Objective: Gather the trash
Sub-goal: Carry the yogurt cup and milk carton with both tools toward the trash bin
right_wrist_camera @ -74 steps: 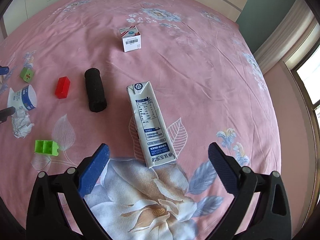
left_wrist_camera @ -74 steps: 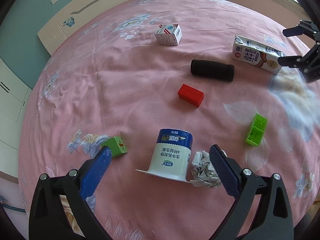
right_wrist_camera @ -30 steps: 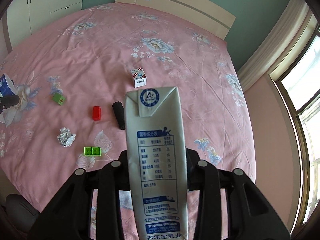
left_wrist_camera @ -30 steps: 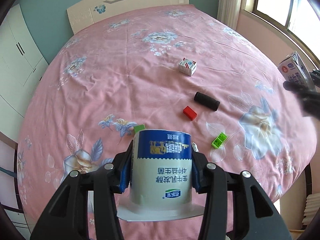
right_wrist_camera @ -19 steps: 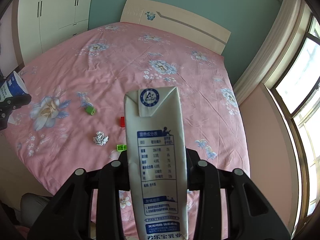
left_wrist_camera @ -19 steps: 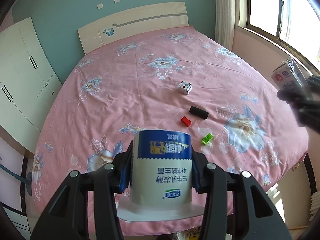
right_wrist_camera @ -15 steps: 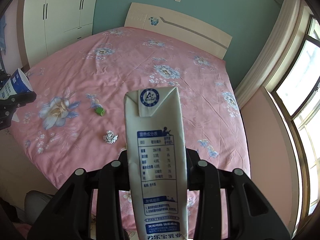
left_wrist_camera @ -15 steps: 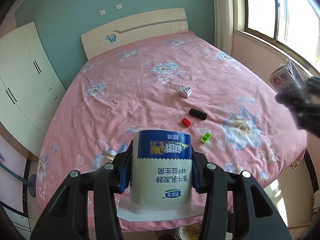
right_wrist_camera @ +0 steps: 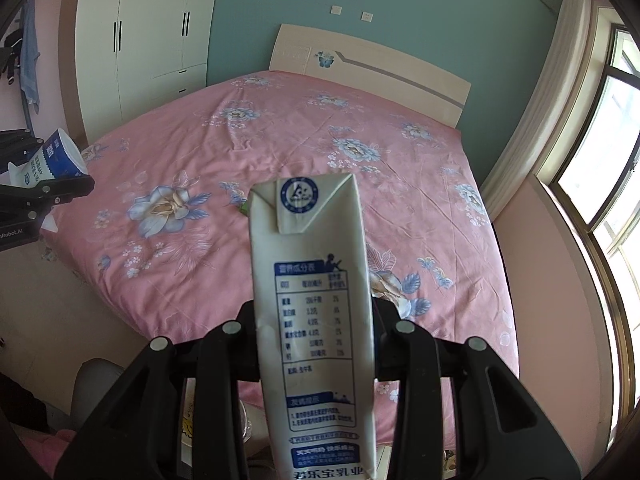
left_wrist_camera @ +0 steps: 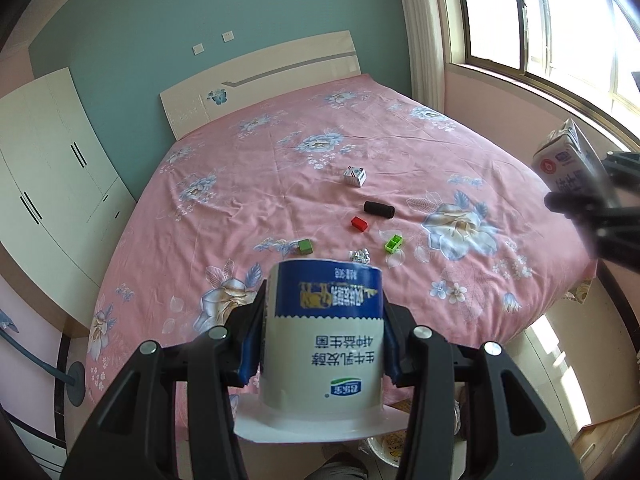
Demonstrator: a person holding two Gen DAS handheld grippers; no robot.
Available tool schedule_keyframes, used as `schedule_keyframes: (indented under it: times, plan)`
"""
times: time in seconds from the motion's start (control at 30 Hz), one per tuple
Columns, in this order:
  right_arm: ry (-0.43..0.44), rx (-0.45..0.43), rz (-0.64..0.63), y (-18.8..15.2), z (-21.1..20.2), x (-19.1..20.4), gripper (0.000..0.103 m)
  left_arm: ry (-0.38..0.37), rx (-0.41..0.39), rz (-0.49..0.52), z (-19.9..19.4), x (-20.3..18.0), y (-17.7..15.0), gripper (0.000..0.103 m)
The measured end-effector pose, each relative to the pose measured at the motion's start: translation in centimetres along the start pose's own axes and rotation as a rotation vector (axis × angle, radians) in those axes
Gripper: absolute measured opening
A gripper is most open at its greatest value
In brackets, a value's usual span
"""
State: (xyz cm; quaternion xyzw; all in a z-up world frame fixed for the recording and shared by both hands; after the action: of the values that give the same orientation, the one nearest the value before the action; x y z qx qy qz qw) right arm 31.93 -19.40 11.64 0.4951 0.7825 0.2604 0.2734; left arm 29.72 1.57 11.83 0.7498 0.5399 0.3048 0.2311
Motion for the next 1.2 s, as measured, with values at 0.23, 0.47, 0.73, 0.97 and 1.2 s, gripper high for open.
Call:
schedule_keyframes:
  times: [0.23, 0.47, 0.73, 0.97, 1.2]
  plan:
    - [0.029, 0.03, -0.029, -6.5, -0.7, 3.7, 0.037, -0.044, 0.029, 0.019, 0.1, -1.4, -5.9, 0.049]
    - [0.063, 0.069, -0.025, -12.2, 1.0, 6.2, 0.037, -0.1, 0.081, 0.004, 2.3, -2.4, -12.2, 0.049]
    - [0.148, 0.14, 0.0, -18.2, 5.7, 9.2, 0.037, -0.173, 0.204, -0.011, 7.7, -4.9, -20.5, 0.049]
    - [0.208, 0.259, -0.004, -23.9, 11.1, 13.0, 0.037, -0.237, 0.328, -0.041, 13.1, -7.1, -26.0, 0.049]
    - [0.271, 0.347, -0.01, -27.5, 15.1, 16.7, 0.037, -0.268, 0.394, -0.059, 16.3, -9.0, -29.1, 0.049]
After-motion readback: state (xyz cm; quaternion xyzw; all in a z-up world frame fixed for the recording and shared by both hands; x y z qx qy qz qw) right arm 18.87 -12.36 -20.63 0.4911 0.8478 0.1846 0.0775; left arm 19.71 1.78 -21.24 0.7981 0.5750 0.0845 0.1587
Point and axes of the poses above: each gripper's, at about its wrist camera, not at the fingertips, and z roughly the way its jaws point, x to its left, y to its top, the point moved 6 cm from there along z, roughly the way its jaws point, and after that the axes turned 1 degree about x, right-handed, at the moved point
